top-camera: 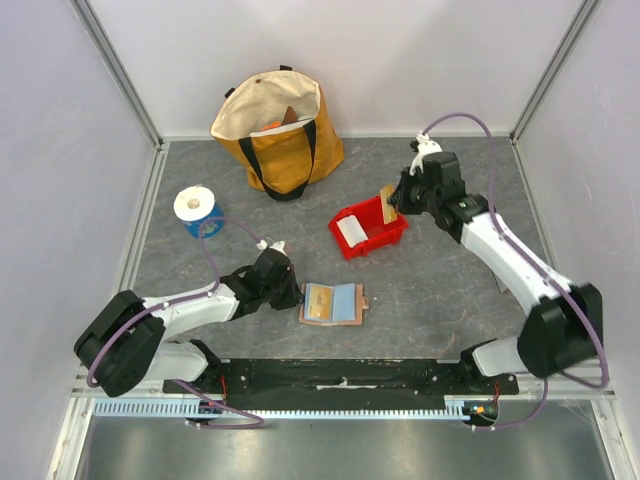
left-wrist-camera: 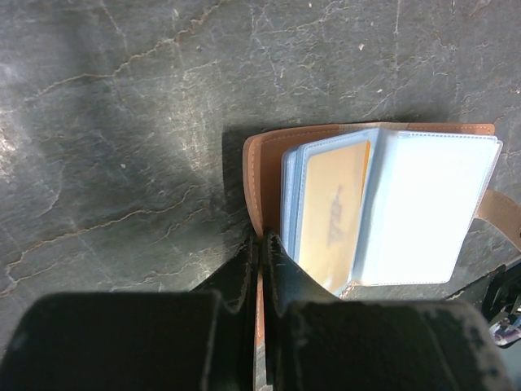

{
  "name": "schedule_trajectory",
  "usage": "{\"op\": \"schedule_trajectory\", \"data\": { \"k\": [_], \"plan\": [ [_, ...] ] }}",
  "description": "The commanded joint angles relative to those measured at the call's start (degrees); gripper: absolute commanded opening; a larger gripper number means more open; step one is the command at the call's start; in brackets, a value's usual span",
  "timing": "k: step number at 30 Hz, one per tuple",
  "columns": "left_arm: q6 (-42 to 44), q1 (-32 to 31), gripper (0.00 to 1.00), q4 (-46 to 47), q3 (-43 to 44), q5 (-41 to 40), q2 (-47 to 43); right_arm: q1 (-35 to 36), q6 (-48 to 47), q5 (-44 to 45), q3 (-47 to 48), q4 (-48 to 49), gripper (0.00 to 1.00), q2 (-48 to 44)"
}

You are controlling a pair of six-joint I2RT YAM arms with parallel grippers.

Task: Put the credit cards into the card holder
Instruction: Pick up the credit card from the storage box, then insert the credit card into the card holder.

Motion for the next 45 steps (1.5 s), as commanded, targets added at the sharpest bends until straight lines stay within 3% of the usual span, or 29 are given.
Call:
{"op": "schedule_trajectory", "data": {
  "k": [1,7,15,24,45],
  "plan": [
    [-3.31,0.05,0.02,1.41,-1.18,1.32,-1.77,1.71,9.88,-7.75,-9.36,6.05,0.00,-9.50],
    [-5.60,0.05,0.02,1.86,-2.06,1.85,-3.09,10.23,20.52,-7.16,-23.16,11.41,0.00,-18.56],
    [-7.18,0.05,0.02,1.85,-2.85,1.49,-3.01,18.59,28.80,-1.71,-34.07,17.30,0.00,-19.10],
    [-8.24,0.05,0.02,1.94,-3.38,1.14,-2.83,20.79,30.56,0.31,-36.10,19.42,0.00,-15.94],
    [-9.47,0.05,0.02,0.54,-3.64,-0.35,-3.18,21.24,30.12,4.45,-37.33,16.78,0.00,-18.48]
  ]
}}
